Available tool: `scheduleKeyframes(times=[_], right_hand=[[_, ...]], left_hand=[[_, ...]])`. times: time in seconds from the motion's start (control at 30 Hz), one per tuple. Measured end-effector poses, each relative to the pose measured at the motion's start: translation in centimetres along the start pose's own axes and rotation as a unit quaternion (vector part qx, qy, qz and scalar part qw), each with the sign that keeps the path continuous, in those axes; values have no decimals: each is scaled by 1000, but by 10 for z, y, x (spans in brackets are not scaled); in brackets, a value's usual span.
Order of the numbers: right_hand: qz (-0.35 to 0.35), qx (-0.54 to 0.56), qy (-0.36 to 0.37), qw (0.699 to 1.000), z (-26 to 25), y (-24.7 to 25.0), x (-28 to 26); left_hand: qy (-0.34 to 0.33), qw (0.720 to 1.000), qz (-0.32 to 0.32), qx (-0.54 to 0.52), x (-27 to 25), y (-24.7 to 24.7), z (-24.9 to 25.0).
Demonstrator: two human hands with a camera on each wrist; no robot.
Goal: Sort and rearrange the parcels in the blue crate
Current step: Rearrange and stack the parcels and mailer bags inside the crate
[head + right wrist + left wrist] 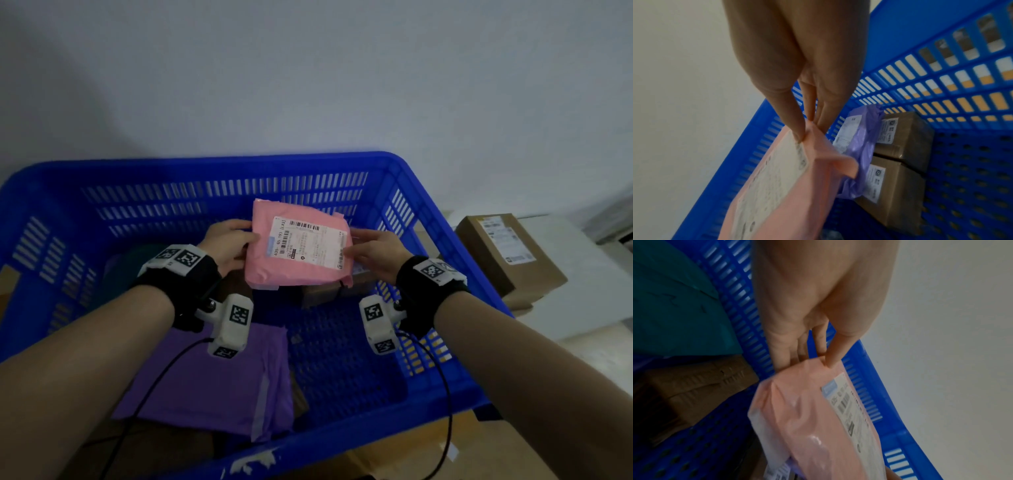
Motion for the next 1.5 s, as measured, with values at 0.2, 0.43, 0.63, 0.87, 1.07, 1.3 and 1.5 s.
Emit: scheduleKeyframes(times=[0.2, 0.43, 0.63, 0.87, 1.07, 1.3, 1.5], right_hand=[[1, -86, -91, 992, 28, 36, -8], [-97, -385, -144, 907, 58, 60, -6], [-133, -429, -181, 875, 92, 66, -2], [-198, -518, -171, 814, 133, 59, 3], [-199, -545, -114, 807, 152, 50, 9], [-319, -579, -111, 742, 178, 48, 10], [-317, -626, -90, 706, 168, 43, 18]], left_hand=[[64, 994, -46, 69, 1, -31, -36], [160, 962, -75, 207, 7, -77, -83], [248, 939, -87, 219, 12, -101, -117], [298, 921, -80, 238, 27, -124, -150], [232, 926, -46, 294, 47, -143, -155], [288, 939, -65, 179, 63, -153, -172], [210, 947, -51, 237, 63, -149, -153]])
Point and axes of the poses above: each hand's wrist, its own x-axis towards the middle knuckle, its own y-axis out of the back of the hand, z = x × y, the point moved 7 cm from there along x, towards the middle knuckle, and after that the axes turned 15 degrees about y, right-handed, at the moved point
